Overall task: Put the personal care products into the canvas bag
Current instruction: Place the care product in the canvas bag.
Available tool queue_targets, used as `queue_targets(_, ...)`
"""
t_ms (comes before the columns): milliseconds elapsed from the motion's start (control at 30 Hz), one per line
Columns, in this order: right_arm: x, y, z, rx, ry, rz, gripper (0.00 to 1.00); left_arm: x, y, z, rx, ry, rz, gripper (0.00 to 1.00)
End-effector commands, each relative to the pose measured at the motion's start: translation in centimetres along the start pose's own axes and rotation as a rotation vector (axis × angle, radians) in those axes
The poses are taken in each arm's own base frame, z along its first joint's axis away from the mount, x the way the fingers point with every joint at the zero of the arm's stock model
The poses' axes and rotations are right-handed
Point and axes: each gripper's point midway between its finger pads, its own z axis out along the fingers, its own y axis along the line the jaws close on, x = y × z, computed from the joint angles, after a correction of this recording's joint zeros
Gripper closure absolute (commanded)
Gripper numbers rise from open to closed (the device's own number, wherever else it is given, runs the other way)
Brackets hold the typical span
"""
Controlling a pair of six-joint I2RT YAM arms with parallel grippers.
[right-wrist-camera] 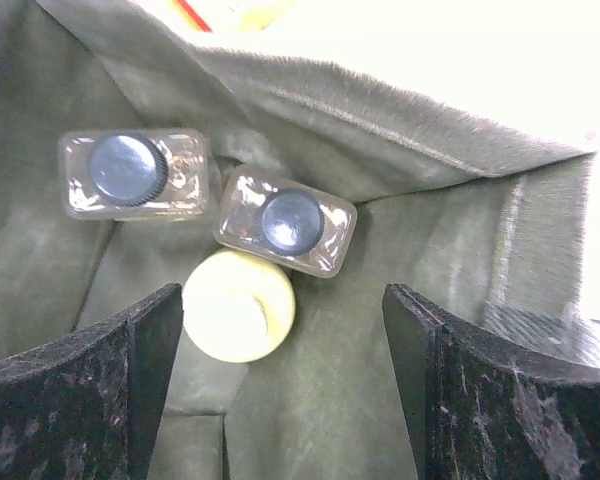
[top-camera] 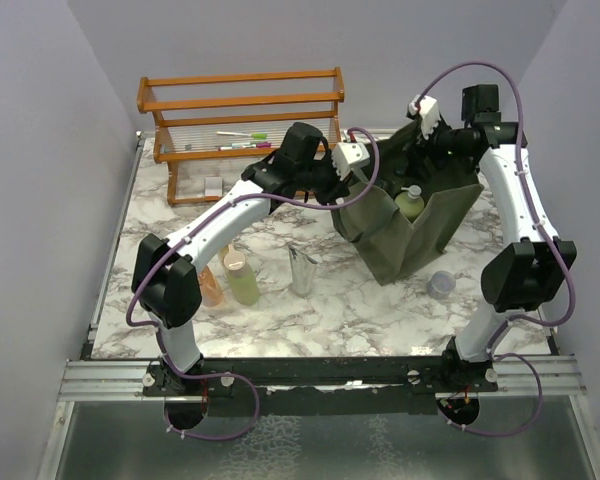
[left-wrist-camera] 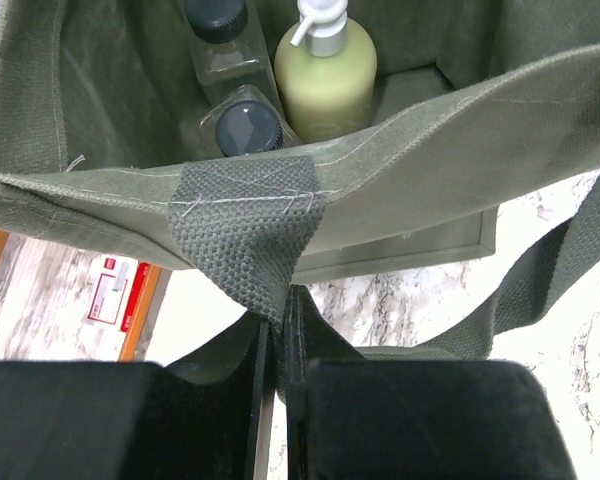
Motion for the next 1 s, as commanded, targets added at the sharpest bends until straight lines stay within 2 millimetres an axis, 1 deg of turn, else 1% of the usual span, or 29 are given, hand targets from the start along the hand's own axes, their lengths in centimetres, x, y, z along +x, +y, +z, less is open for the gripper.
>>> queue_targets(0,-5.4,0.7,-4.4,0.022,-0.161,-0.007,0.19,-2.9,-0.4,-2.1,-0.026,-0.04,0.025,0.86)
queue_targets(167,-8.3,1.3,-6.5,0.027,-0.246,0.02,0.19,-3.9,-0.4,-2.9,-0.028,-0.046,0.027,0.68)
queue_targets(300,-10.0,2.2,-7.8,0.017,-0.302,0.035,0.18,-4.9,-0.2,-4.1,-0.051,-0.041,0.049,0.53)
queue_targets(433,-11.8,2.8,-9.1,0.026,-0.355,0.047,0.18,-5.6,0.0,-5.9,-0.076,-0.017,0.1,0.43)
queue_targets(467,-12.2,2.9,-9.4,0.027,-0.365,0.052,0.18,-5.4,0.1,-6.2,-0.085,0.002,0.111,0.41)
queue_targets(533,-12.8,3.5,-9.8,0.021,-0.382,0.044,0.18,-6.1,0.4,-8.4,-0.135,0.014,0.148,0.38)
queue_targets(600,-13.3,4.3,-9.9,0.013,-0.393,0.027,0.18,-5.7,1.0,-9.9,-0.181,0.058,0.185,0.37)
queue_targets(667,-13.6,5.2,-9.5,0.006,-0.391,0.011,0.18,-4.9,1.7,-11.6,-0.228,0.109,0.203,0.36)
queue_targets(733,-13.8,6.1,-9.1,0.008,-0.39,-0.01,0.18,-3.8,1.9,-13.2,-0.245,0.158,0.221,0.36)
queue_targets(800,-14.0,7.0,-8.9,0.0,-0.395,-0.032,0.18,-2.7,1.6,-15.3,-0.24,0.194,0.23,0.36)
queue_targets(867,-14.1,7.9,-8.7,-0.008,-0.397,-0.045,0.18,-1.5,1.1,-16.9,-0.22,0.223,0.219,0.36)
queue_targets(967,-14.2,8.6,-8.4,-0.024,-0.393,-0.051,0.18,0.5,0.6,-19.2,-0.201,0.257,0.185,0.36)
